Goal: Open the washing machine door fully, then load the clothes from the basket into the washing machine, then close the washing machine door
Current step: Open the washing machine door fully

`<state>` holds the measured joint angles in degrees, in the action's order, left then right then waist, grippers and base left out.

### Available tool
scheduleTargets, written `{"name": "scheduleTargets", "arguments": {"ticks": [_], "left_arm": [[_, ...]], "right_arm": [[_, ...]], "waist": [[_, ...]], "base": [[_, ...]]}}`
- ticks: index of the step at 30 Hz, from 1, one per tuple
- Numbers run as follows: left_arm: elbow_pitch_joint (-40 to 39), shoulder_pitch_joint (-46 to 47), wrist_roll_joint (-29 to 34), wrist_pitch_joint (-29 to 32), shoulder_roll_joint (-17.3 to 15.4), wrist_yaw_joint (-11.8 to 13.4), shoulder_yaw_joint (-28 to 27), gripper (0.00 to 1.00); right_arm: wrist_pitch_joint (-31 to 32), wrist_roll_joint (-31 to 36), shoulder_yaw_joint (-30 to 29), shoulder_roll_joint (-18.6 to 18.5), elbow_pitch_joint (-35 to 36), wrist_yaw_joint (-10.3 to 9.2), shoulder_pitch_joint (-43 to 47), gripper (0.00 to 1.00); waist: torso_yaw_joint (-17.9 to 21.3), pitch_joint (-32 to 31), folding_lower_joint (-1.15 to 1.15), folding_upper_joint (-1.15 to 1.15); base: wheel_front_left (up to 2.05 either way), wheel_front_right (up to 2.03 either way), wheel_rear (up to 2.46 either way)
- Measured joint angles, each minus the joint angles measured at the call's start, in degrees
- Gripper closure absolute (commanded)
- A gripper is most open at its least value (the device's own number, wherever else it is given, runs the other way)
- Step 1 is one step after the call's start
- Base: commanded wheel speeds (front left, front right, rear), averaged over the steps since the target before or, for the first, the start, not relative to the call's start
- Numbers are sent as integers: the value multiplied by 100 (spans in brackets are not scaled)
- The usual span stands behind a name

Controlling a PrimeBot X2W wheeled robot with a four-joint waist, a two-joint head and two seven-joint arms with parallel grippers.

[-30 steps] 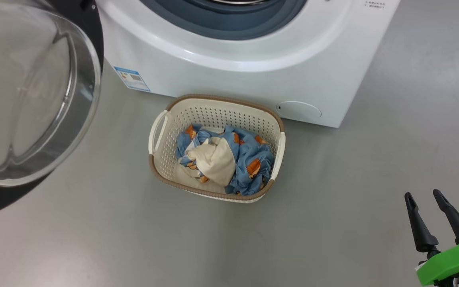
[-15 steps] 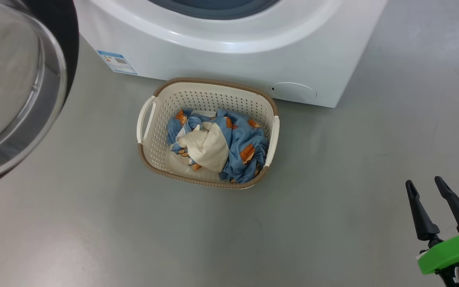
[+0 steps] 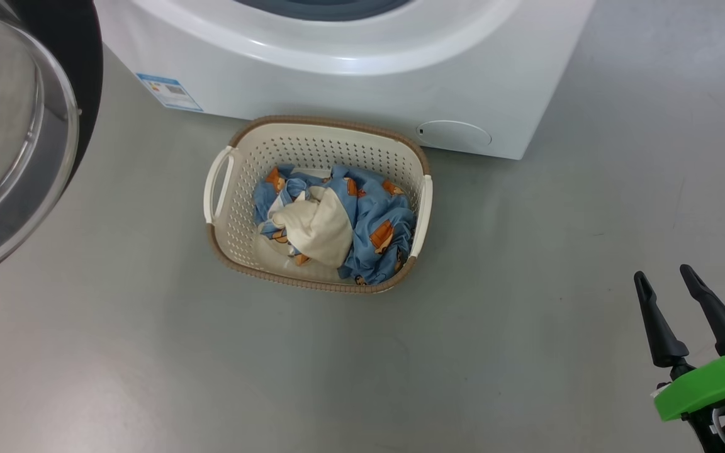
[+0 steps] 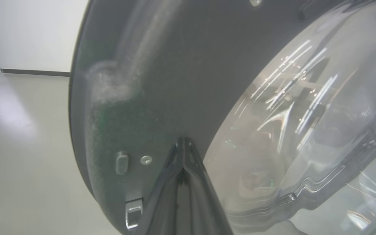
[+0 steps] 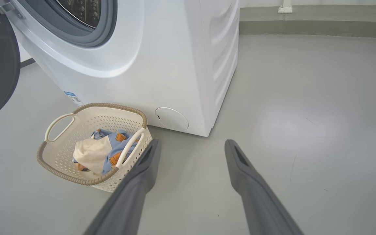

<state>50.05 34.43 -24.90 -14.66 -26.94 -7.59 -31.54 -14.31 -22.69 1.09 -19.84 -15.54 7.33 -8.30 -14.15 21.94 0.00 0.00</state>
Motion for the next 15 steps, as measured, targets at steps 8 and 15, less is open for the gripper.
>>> {"name": "scheduleTargets", "arguments": {"ticks": [8,15], "left_arm": [[-204,-101,-56,0,114,0,153,100],[-727,-652,-125,-2,437,0,350,100]], "right_arm": [[0,0,22,20,-45,0,7,0],[0,-1,51,29,-92,0,27,0]], "waist": [[-15,-174,0,0],[-55,-430,0,0]], "base": [[0,0,0],[0,0,0]]}}
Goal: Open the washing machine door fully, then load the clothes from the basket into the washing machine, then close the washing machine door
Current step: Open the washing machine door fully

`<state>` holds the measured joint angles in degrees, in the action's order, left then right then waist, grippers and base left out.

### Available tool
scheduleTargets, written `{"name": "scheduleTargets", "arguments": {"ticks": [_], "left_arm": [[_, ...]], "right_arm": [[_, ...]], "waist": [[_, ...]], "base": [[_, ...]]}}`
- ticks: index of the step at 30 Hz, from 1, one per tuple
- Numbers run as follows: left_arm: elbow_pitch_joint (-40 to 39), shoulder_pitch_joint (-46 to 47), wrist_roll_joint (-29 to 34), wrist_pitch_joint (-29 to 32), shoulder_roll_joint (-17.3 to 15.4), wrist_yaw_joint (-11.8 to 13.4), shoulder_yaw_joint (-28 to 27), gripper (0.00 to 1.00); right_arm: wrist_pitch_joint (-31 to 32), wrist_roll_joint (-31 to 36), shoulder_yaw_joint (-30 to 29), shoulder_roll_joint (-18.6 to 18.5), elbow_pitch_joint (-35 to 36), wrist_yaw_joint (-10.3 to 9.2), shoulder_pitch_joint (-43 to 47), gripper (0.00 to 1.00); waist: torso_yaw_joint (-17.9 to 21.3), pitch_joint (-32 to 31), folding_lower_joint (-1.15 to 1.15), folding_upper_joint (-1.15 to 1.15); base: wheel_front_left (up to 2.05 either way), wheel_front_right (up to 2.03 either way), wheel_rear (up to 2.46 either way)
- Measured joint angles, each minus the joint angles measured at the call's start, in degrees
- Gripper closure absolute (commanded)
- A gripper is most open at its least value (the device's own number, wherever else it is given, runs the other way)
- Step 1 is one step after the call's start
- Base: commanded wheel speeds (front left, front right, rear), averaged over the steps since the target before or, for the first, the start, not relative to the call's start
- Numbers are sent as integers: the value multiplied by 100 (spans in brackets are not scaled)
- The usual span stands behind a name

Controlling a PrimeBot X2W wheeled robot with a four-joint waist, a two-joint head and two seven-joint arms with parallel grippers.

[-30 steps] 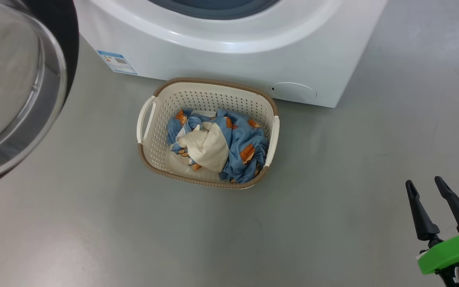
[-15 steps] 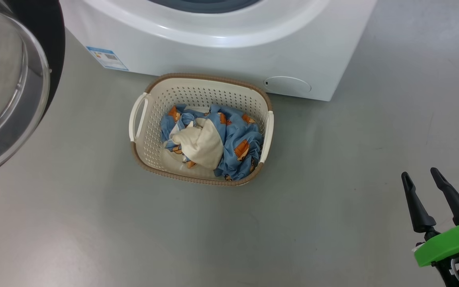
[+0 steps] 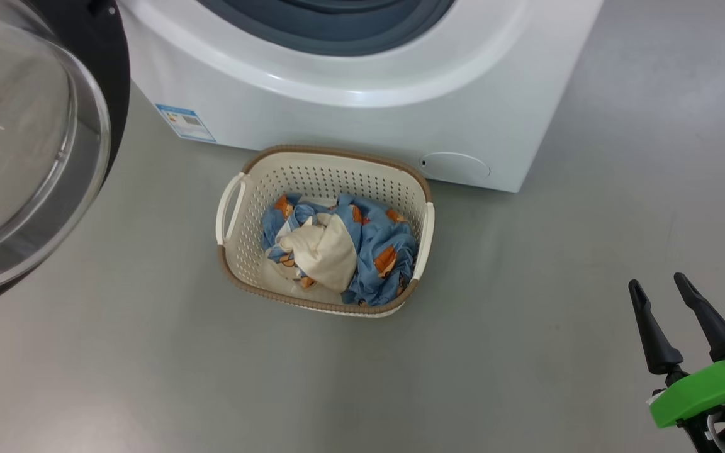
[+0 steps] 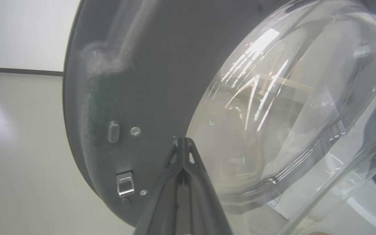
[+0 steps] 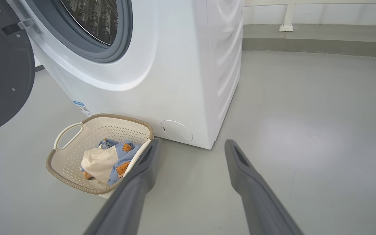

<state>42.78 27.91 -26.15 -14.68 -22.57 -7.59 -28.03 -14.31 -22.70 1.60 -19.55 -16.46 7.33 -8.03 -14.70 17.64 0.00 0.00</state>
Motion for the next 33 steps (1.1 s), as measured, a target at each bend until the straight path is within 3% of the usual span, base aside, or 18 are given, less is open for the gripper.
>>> {"name": "scheduleTargets", "arguments": {"ticks": [9,11,13,15,18,20,33], "left_arm": [[-823,-959,-42,0,502,0,198,100],[-1015,-1149,-82,0,597,0,269,85],[-1187,-1326,-97,0,676,0,356,62],[-1357,-1509,-137,0,756,0,421,53],[-1553,-1764,-138,0,844,0,576,17],[-1655,-1887,-149,0,906,0,697,0],[-2278,-2377,-126,0,1046,1,1811,0]], "right_arm": [[0,-26,19,12,-29,0,268,0],[0,-53,18,19,-29,0,313,0],[0,-62,16,33,-33,0,371,0],[0,-62,20,52,-31,0,427,0],[0,-66,20,81,-34,0,487,0],[0,-67,21,96,-33,0,492,0],[0,-108,11,188,-25,0,608,0]], "waist": [[-40,-433,0,0],[-47,-532,0,0],[-52,-624,0,0],[-53,-714,0,0],[-46,-828,0,0],[-37,-895,0,0],[264,-1099,0,0]], "base": [[0,0,0],[0,0,0],[0,0,0],[0,0,0],[0,0,0],[0,0,0],[0,0,0]]}}
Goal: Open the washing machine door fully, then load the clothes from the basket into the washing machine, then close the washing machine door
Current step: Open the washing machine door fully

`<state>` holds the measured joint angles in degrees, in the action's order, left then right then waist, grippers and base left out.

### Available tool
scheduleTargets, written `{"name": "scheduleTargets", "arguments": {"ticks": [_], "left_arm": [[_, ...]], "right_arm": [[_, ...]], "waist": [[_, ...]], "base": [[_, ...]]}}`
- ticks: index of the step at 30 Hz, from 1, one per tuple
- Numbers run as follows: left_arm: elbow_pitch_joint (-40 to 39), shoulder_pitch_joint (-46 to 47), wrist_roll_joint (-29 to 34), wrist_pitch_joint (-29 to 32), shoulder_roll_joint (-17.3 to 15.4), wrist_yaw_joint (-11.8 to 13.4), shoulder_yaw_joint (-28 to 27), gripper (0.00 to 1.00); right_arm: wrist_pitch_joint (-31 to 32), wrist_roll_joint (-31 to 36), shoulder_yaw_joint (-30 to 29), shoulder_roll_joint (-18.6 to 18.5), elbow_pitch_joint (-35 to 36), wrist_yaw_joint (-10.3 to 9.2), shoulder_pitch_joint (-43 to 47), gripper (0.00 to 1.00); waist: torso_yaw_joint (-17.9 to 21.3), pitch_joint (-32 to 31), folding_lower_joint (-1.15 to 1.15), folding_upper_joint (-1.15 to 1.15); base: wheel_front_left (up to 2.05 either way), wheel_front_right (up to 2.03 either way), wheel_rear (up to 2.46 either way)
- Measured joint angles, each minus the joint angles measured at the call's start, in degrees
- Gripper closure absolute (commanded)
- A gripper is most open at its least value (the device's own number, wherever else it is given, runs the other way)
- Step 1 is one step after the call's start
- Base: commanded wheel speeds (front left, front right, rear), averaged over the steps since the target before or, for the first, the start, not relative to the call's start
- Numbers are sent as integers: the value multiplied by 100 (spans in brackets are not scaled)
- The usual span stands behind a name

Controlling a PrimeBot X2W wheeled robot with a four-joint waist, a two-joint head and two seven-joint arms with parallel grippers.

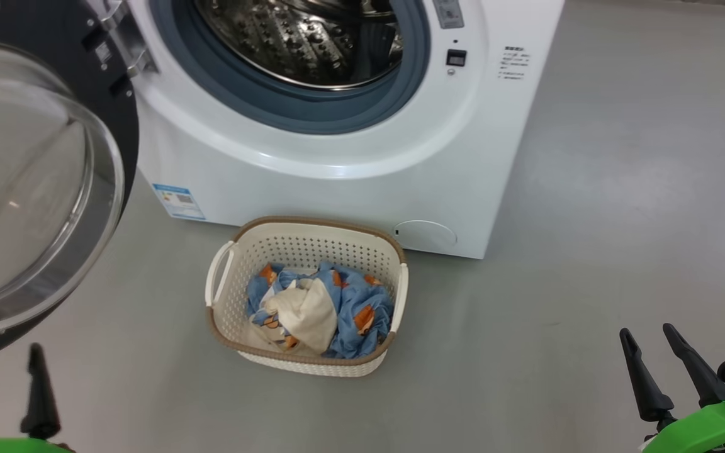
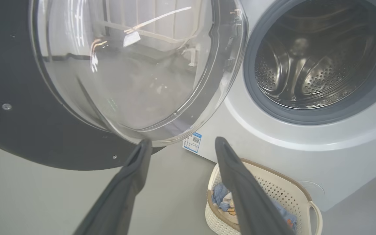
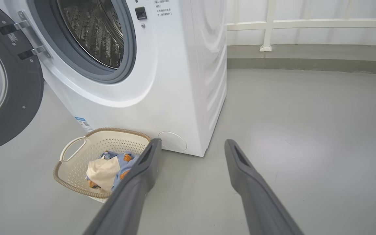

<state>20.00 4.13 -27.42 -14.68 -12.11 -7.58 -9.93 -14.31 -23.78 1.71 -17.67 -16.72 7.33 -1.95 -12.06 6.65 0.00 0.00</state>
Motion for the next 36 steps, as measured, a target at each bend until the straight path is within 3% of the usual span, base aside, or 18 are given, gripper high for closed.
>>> {"name": "scheduleTargets", "arguments": {"ticks": [15,36], "left_arm": [[-224,-77,2,1,-15,0,975,0],[-372,-97,-7,1,-130,0,1485,0]], "right_arm": [[0,0,-35,57,54,0,0,0],[0,-1,-68,58,123,0,2,0]], "waist": [[680,-114,0,0],[1389,-161,0,0]], "base": [[0,0,0],[0,0,0]]}}
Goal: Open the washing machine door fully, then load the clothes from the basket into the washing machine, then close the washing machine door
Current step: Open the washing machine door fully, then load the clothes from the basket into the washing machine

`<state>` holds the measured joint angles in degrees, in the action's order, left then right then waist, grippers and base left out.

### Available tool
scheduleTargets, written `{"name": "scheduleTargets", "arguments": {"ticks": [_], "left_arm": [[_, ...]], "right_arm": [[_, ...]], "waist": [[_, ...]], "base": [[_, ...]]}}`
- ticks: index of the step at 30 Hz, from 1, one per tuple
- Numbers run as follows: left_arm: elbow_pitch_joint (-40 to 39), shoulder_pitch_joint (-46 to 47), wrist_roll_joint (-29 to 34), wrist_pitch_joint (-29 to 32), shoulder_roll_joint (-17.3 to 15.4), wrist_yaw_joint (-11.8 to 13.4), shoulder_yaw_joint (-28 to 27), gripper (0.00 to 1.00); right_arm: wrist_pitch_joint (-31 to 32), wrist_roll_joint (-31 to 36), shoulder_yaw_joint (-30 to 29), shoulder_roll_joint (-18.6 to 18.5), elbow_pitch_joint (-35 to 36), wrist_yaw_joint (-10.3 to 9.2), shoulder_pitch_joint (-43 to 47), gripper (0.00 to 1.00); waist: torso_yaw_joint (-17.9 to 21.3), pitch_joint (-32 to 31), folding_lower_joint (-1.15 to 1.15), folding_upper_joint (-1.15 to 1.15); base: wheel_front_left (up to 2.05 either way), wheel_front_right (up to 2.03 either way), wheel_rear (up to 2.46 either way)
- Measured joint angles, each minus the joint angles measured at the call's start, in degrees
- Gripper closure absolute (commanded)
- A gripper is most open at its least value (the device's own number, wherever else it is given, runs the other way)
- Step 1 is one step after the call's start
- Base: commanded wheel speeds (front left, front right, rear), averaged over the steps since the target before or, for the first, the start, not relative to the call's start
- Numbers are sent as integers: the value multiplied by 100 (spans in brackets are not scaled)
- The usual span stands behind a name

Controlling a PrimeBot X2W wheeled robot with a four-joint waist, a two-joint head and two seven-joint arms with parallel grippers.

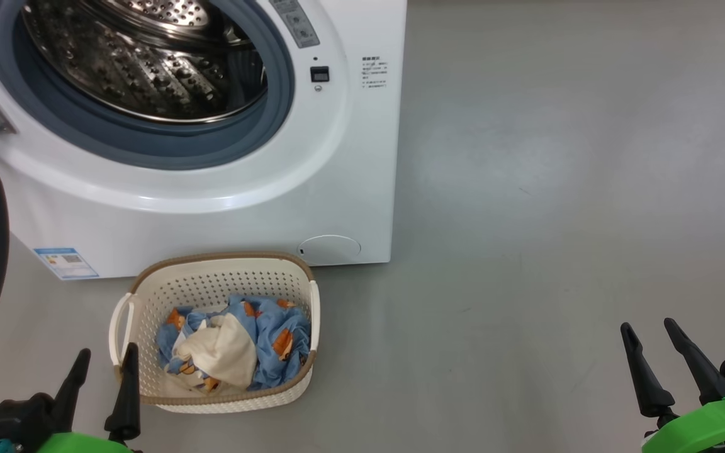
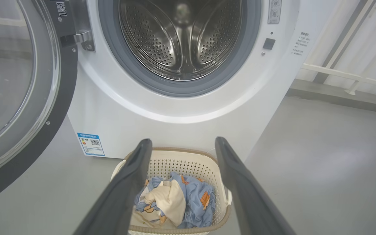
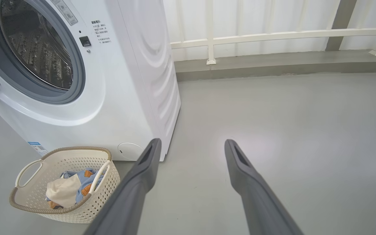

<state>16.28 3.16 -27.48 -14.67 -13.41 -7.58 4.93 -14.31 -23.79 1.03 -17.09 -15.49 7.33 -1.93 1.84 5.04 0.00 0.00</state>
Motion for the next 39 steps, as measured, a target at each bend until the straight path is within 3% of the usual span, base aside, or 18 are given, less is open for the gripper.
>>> {"name": "scheduleTargets", "arguments": {"ticks": [27,39], "left_arm": [[-183,-88,-187,0,-19,0,8,0],[-196,-85,-263,0,-120,0,75,0]], "right_arm": [[0,1,-45,46,37,0,65,0],[0,1,-42,69,37,0,64,0]], "waist": [[98,54,0,0],[95,113,0,0]], "base": [[0,-1,1],[44,-126,82]]}}
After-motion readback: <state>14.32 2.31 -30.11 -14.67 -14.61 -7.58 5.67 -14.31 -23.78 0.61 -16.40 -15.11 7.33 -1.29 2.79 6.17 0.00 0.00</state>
